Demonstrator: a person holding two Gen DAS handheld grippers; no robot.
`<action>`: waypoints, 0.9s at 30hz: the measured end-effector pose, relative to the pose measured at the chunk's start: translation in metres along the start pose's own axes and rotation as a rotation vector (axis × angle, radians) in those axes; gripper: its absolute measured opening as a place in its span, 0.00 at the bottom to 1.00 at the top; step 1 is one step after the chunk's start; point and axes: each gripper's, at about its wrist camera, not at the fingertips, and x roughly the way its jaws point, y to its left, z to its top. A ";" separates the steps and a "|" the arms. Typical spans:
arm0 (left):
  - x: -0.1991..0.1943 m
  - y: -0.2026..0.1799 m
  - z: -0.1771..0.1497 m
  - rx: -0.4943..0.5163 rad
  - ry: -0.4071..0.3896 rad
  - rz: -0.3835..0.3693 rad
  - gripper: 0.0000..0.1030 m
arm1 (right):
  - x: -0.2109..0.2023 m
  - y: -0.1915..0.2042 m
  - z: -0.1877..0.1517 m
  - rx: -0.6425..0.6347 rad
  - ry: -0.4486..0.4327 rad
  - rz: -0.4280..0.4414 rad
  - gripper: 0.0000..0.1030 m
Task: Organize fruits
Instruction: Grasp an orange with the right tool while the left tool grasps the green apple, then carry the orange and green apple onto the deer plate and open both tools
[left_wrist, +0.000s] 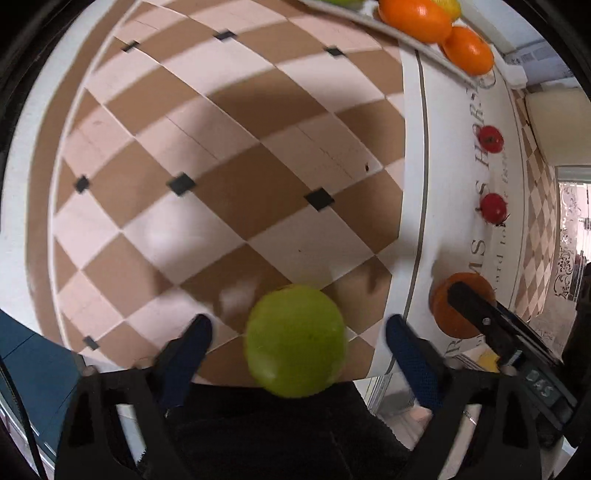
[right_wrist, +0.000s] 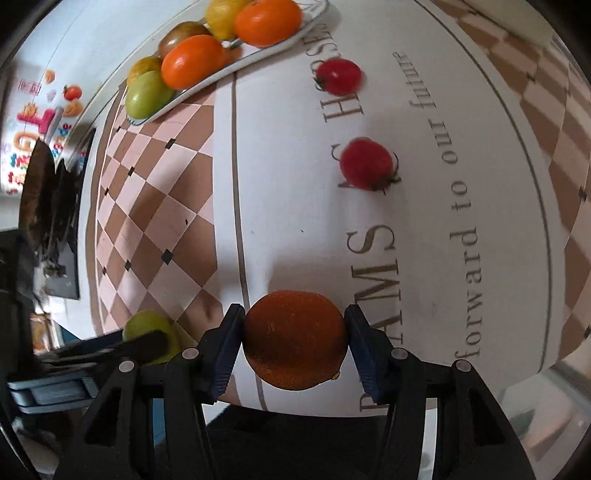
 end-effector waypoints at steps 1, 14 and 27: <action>0.003 -0.001 0.000 0.002 0.003 0.001 0.54 | 0.000 -0.001 0.000 0.004 0.001 -0.001 0.57; 0.000 -0.009 0.017 0.011 -0.072 0.030 0.52 | 0.013 0.001 0.000 0.033 0.077 0.007 0.58; -0.017 0.009 0.040 -0.049 -0.033 -0.099 0.51 | 0.010 0.007 0.005 -0.018 0.054 -0.003 0.57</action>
